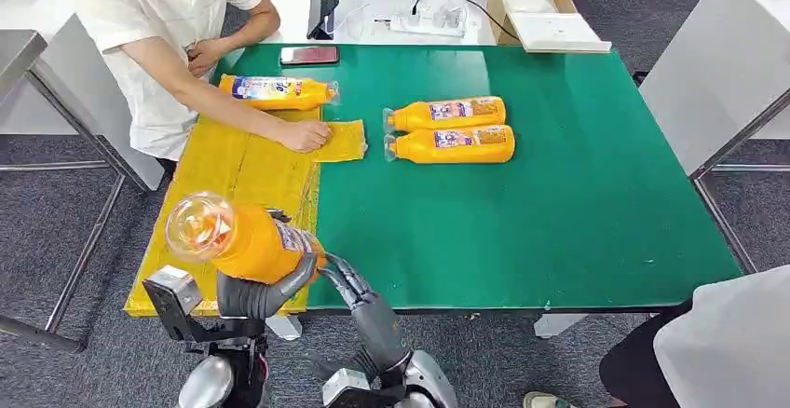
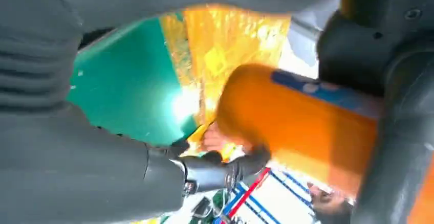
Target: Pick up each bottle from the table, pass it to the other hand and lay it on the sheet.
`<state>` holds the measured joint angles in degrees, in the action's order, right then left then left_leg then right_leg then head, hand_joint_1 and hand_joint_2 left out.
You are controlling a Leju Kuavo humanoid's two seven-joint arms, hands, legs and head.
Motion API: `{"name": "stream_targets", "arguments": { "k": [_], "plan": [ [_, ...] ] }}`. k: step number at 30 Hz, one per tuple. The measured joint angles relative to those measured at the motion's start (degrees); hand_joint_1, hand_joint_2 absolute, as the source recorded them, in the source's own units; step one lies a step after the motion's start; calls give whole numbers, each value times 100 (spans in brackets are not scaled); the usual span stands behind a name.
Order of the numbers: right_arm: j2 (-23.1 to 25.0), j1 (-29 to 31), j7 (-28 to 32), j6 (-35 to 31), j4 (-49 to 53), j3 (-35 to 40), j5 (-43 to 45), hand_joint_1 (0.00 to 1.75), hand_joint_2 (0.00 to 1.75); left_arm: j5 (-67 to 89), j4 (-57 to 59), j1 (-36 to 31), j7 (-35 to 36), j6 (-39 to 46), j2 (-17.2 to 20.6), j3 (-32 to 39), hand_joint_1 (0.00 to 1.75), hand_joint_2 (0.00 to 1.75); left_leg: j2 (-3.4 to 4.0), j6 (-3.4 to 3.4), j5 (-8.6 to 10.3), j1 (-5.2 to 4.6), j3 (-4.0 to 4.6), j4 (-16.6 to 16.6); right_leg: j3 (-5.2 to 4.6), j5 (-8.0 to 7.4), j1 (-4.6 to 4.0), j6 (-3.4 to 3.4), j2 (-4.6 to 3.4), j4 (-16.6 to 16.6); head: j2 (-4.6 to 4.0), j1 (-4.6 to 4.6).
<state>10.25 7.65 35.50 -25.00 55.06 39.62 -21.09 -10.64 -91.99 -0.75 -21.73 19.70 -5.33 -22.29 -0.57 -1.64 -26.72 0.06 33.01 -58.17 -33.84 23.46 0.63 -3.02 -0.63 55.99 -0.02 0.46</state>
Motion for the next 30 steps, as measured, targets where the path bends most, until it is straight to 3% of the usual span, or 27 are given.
{"name": "stream_targets", "arguments": {
  "k": [9, 14, 17, 22, 30],
  "plan": [
    [-107, -264, 15, -74, 295, -470, 22, 0, 0, 240, 343, -203, 146, 232, 129, 389, 175, 175, 2, 0, 0, 0, 1, 0, -1, 0, 0, 0, 0, 0, 0, 0],
    [-68, -340, 203, -72, 432, -736, 124, 0, 0, 2383, 875, -591, 274, 1319, 273, 636, 175, 175, -4, 3, 3, 1, -1, 0, 0, 0, -1, 0, 1, 1, 0, -2],
    [-52, -417, 221, -48, 592, -835, 160, 0, 0, 4417, 1616, -994, 829, 1720, 356, 653, 175, 175, -9, 6, 7, 1, -1, 0, 4, -1, 0, 0, 2, 4, 0, 2],
    [-39, -555, 221, 35, 839, -920, 203, 0, 0, 6072, 2696, -1432, 1526, 1704, 413, 649, 175, 175, -2, 6, 7, 0, -1, 0, 2, -2, 0, -1, 1, 6, 0, 0],
    [-37, -635, 149, 273, 1032, -972, 258, 0, 0, 6813, 3987, -2021, 2149, 930, 437, 651, 175, 175, -4, 6, 7, 0, 2, 0, -2, -2, 0, 0, 2, 7, 0, 0]
  ]
}}
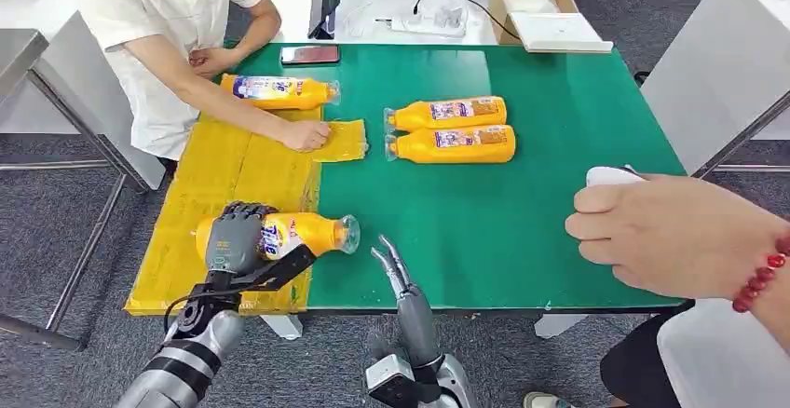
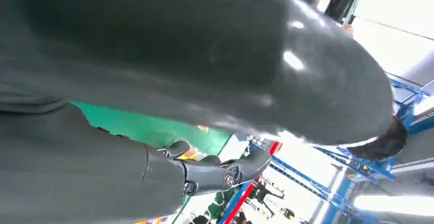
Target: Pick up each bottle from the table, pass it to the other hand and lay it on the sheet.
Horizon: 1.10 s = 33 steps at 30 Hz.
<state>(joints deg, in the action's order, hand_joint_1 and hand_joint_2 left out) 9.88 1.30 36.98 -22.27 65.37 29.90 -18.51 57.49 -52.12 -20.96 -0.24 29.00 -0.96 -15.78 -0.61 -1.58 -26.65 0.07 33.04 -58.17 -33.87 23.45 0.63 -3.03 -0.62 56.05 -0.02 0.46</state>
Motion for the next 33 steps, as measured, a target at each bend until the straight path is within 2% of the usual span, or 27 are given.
{"name": "stream_targets", "arguments": {
  "k": [7, 8, 11, 12, 18, 22, 24, 33],
  "plan": [
    [15, -14, -61, 175, 41, -26, 42, 0, 0, 16, 1194, -781, 244, -395, 20, 122, 171, 175, 0, 2, 3, 0, -11, 0, 11, 0, 1, 0, 0, 7, 0, 0],
    [20, -13, -63, 190, 41, -35, 42, 0, 0, -35, 1333, -892, 268, -452, 15, 160, 0, 175, -1, 4, 4, 0, -15, 0, 15, 0, 0, 0, 0, 8, 0, 2],
    [63, -6, -66, 242, 39, -46, 66, 0, 0, -173, 1689, -1152, 216, -684, 11, 262, 0, 175, 1, 6, 3, 0, -25, 0, 21, 0, 0, 1, 0, 13, 0, 0],
    [68, -2, -65, 253, 39, -48, 85, 0, 0, -258, 1800, -1225, 136, -820, 7, 295, 0, 0, 2, 7, 3, 0, -30, 0, 23, 0, 0, 1, 0, 15, 0, 2],
    [68, 1, -46, 266, 39, -94, 131, 0, 0, -1188, 1879, -1332, -651, -1864, -24, 463, 0, 0, -8, 10, 5, 0, -46, 1, 38, 3, 1, 4, 2, 23, 0, 0],
    [68, 9, 61, 264, 22, -131, 203, 0, 0, -2311, 1497, -1211, -1152, -3191, -9, 522, 0, 0, -20, 10, 5, -2, -50, 2, 53, 4, 4, 3, 4, 23, 0, 0],
    [68, 18, 77, 266, 2, -144, 227, 0, 0, -2687, 1249, -1101, -1229, -3559, 20, 520, 0, 0, -18, 10, 5, -2, -51, 2, 53, 4, 4, 3, 3, 22, 0, 2],
    [72, 43, 98, 266, -105, -195, 280, 0, 0, -3718, 366, -564, -1323, -3873, 155, 481, 0, 0, -16, 10, 5, -1, -48, 2, 43, 3, 1, 4, 3, 23, 0, 0]
  ]
}}
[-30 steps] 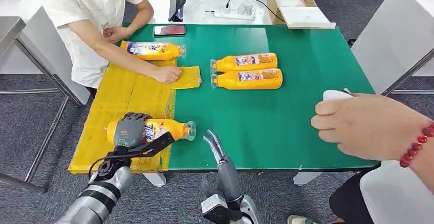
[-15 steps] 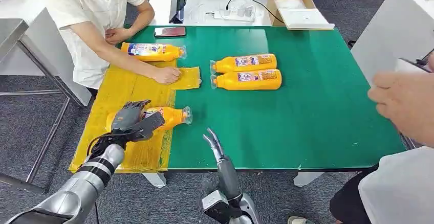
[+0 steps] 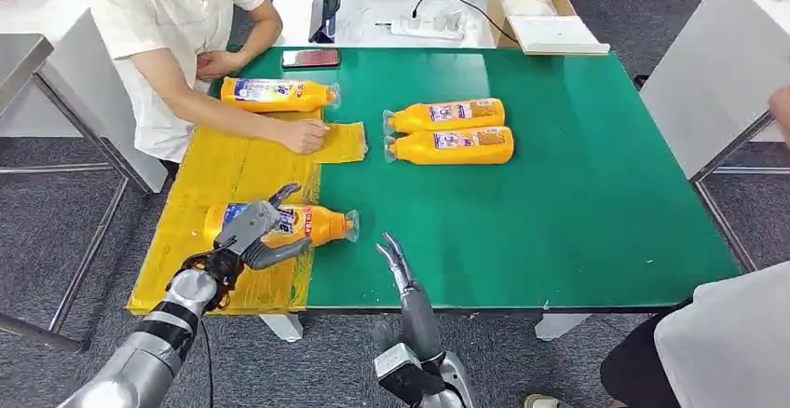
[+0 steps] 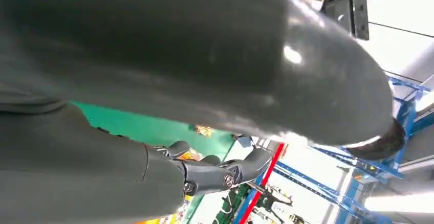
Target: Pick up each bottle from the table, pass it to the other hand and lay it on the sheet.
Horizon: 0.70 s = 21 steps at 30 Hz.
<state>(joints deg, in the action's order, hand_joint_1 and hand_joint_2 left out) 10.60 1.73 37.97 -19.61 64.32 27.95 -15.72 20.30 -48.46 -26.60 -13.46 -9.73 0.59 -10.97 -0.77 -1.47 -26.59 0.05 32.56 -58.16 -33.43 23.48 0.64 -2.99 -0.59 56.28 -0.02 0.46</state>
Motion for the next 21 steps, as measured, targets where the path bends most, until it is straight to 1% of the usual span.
{"name": "stream_targets", "arguments": {
  "k": [1, 2, 6, 7, 9, 11, 12, 14, 16, 18, 21],
  "plan": [
    [0, 0, 2, 0, -9, -4, 0, 0, 0, 0, -48, 30, 0, -2, 9, -2, 0, 0, 1, 0, 0, 1, 1, 0, -1, 0, 0, 0, 0, 0, 0, 2],
    [0, 0, 2, 0, -17, -9, 7, 0, 0, -4, -98, 56, 0, 0, 15, -4, 0, 175, 1, 0, 0, 1, 3, 0, -3, 0, 0, 0, 0, 0, 0, 0],
    [0, -4, 4, -46, -28, -33, 37, 0, 0, -634, -516, 337, -197, 582, 5, -9, 0, 175, 14, 0, 0, 1, 9, 0, -16, 0, 0, 0, -2, 0, 0, 0],
    [-2, -9, 4, -77, -28, -41, 53, 0, 175, -916, -691, 442, -262, 857, -20, 2, 0, 175, 15, 0, 0, 0, 14, 0, -21, 0, 0, 0, -3, 0, 0, 0],
    [-2, -31, 11, -79, -22, -48, 220, 0, 175, -1747, -1109, 640, -391, 1310, -129, 76, 0, 175, 11, 0, 0, -1, 21, -1, -27, 0, 1, 0, -2, -1, 0, 2],
    [2, -99, 20, 235, 57, -94, 740, 0, 175, -2995, -1616, 826, -382, 1315, -280, 179, 0, 175, 5, 0, 0, -3, 29, -1, -29, 0, 3, 0, -1, -2, 0, 2],
    [4, -148, 20, 469, 138, -136, 1073, 0, 0, -3576, -1850, 930, -325, 1210, -352, 221, 0, 175, 6, -1, -1, -4, 32, -1, -32, 0, 3, 0, -1, -2, 0, 2],
    [20, -250, 22, 875, 357, -270, 1689, 0, 0, -4381, -2365, 1161, -293, 1023, -453, 286, 0, 175, 9, -1, -2, -7, 38, -1, -41, 0, 6, 0, -2, -2, 0, 2],
    [55, -359, 22, 817, 613, -449, 1917, 0, 0, -4568, -2812, 1462, -367, 1069, -555, 297, 0, 175, 11, -1, -3, -9, 41, -1, -44, 0, 7, -1, -2, -3, 0, 0],
    [87, -465, 20, 411, 906, -668, 1854, 0, 0, -4701, -3314, 1822, -463, 1165, -662, 297, 0, 175, 13, -2, -4, -10, 45, -1, -49, 1, 7, -1, -3, -4, 0, 0],
    [103, -593, -111, -463, 1282, -985, 1583, 0, 0, -4676, -4029, 2422, -657, 1401, -837, 297, 0, 175, 14, -2, -4, -10, 55, -1, -60, 1, 8, -1, -3, -5, 0, 0]
  ]
}}
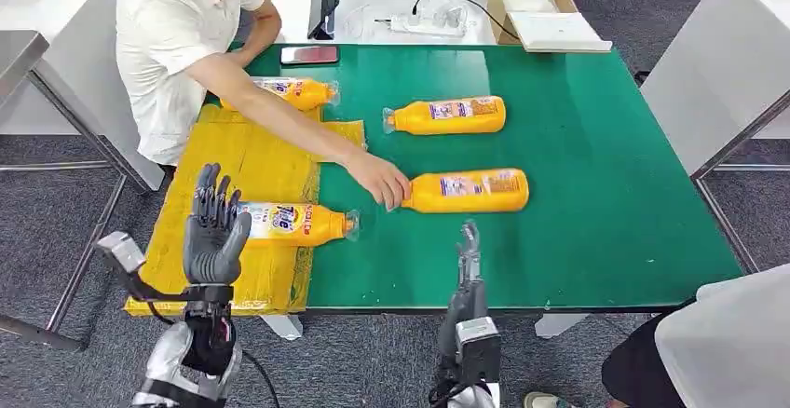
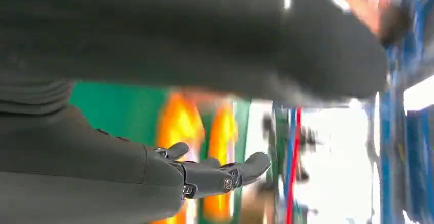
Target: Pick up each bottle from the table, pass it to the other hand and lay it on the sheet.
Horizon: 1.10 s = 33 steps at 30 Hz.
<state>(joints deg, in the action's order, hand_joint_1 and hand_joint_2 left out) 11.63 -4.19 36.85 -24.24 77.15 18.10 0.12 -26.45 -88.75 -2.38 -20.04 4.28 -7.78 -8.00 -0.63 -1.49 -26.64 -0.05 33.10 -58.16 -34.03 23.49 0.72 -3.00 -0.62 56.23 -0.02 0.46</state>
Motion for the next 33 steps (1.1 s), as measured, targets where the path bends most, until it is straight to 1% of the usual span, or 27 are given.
{"name": "stream_targets", "arguments": {
  "k": [2, 3, 4, 7, 10, 11, 14, 16, 17, 19, 20, 22, 25, 26, 28, 33],
  "plan": [
    [-2, -52, -37, -576, 187, -174, -323, 0, 0, 106, -387, 295, -88, 97, -66, -4, 0, 175, -1, 0, 0, 0, 2, 0, -2, 0, 0, 0, 0, -2, 0, 0],
    [-2, -59, -31, -812, 257, -246, -511, 0, 175, 149, -551, 411, -123, 125, -99, -7, 0, 175, -1, 0, 0, 0, 2, 0, -2, 0, 0, 0, 0, -2, 0, 0],
    [-4, -59, -22, -955, 322, -309, -650, 0, 175, 186, -702, 510, -147, 155, -120, -11, 0, 175, -1, 0, 0, 0, 1, 0, -2, 0, 0, 0, 0, -2, 0, 0],
    [-13, -71, -42, -1069, 440, -436, -882, 0, 175, 292, -1007, 682, -206, 243, -171, -17, 0, 175, -2, 0, 1, 0, 0, 0, -1, 0, -1, 0, 1, -2, 0, 0],
    [-250, -66, -437, -1056, 447, -485, -1738, 0, 175, 1042, -1153, 783, -449, 854, -171, -39, 0, 175, -2, 0, 1, 0, -5, 0, 4, -1, -1, 1, 1, -2, 0, -2],
    [-344, -63, -554, -1073, 447, -565, -1895, 0, 175, 1216, -1169, 821, -413, 1044, -169, -63, 0, 175, -9, -1, 2, 0, -5, 0, 6, -1, 0, 0, 3, -3, 0, 0],
    [-529, -14, -893, -1178, 416, -869, -2829, 0, 175, 1338, -1162, 907, -193, 1328, -151, -101, 0, 175, -15, -1, 2, -2, -3, 0, 7, -1, 1, 0, 3, -2, 0, 2],
    [-687, 109, -1146, -1204, 243, -1160, -4049, 0, 175, 1664, -1134, 947, -234, 1651, -140, -133, 0, 175, -7, -2, 1, -5, -5, 0, 7, -3, 4, -2, 1, -3, 0, 0],
    [-759, 158, -1225, -1206, 140, -1286, -4378, 0, 175, 1776, -1120, 946, -261, 1749, -138, -149, 0, 175, -4, -2, 2, -8, -6, 0, 7, -3, 7, -2, 2, -3, 0, 0],
    [-867, 228, -1281, -1206, -16, -1480, -4469, 0, 175, 1851, -1108, 961, -282, 1836, -127, -175, 0, 175, -23, -3, 3, -10, -3, -1, 7, -2, 8, -2, 5, -3, 0, 2],
    [-898, 267, -1290, -1209, -73, -1535, -4473, 0, 0, 1861, -1103, 968, -282, 1845, -123, -190, 0, 175, -22, -3, 2, -10, -3, -1, 7, -2, 8, -2, 5, -3, 0, 0],
    [-961, 329, -1374, -1206, -172, -1638, -4547, 0, 0, 1939, -1099, 973, -285, 1893, -118, -210, 0, 175, -19, -3, 2, -9, -3, -1, 7, -2, 7, -2, 3, -2, 0, 0],
    [-1086, 422, -1724, -1010, -377, -1653, -4517, 0, 0, 2133, -1099, 974, -298, 2046, -116, -227, 0, 175, -19, -2, 2, -9, -1, -1, 5, -2, 7, -2, 3, -2, 0, -2],
    [-1143, 483, -1817, -957, -456, -1660, -4521, 0, 175, 2158, -1099, 975, -291, 2046, -116, -236, 0, 175, -20, -2, 2, -9, 0, -1, 5, -2, 7, -2, 4, -2, 0, -2],
    [-1265, 643, -1936, -907, -667, -1660, -4627, 0, 175, 2277, -1099, 973, -291, 2063, -114, -275, 0, 175, -19, -3, 2, -9, 0, -1, 5, -2, 7, -2, 3, -2, 0, 0],
    [-1478, 1100, -2162, -896, -1256, -1660, -5013, 0, 175, 2986, -1062, 910, -503, 2448, -112, -402, 0, 175, -22, -8, 6, -12, -1, -2, 8, -3, 9, -3, 5, -2, 0, 0]
  ]
}}
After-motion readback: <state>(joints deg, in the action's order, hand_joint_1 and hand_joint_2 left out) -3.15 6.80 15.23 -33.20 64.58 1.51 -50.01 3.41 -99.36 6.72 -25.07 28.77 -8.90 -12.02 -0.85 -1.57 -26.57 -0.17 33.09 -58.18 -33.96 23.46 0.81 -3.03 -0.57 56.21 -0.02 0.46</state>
